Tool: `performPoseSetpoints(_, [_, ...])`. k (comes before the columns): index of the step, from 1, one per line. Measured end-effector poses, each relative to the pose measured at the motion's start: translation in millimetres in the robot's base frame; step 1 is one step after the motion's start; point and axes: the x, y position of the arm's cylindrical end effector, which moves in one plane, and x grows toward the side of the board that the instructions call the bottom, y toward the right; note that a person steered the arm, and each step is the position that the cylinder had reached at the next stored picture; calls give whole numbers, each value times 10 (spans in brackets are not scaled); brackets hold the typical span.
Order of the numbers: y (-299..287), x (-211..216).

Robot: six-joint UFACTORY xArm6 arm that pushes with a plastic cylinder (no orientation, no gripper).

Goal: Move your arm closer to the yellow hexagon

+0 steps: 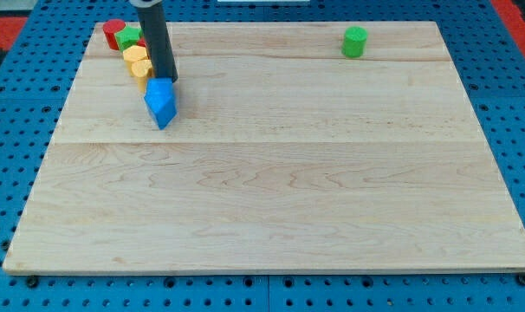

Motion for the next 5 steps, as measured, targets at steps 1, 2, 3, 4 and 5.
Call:
performPoseSetpoints(1, [0, 369])
performPoseSetpoints(2, [-94, 698])
performPoseSetpoints(3, [-426, 545])
performPoseSetpoints(4, [-865, 196])
performPoseSetpoints(5, [-1210, -225])
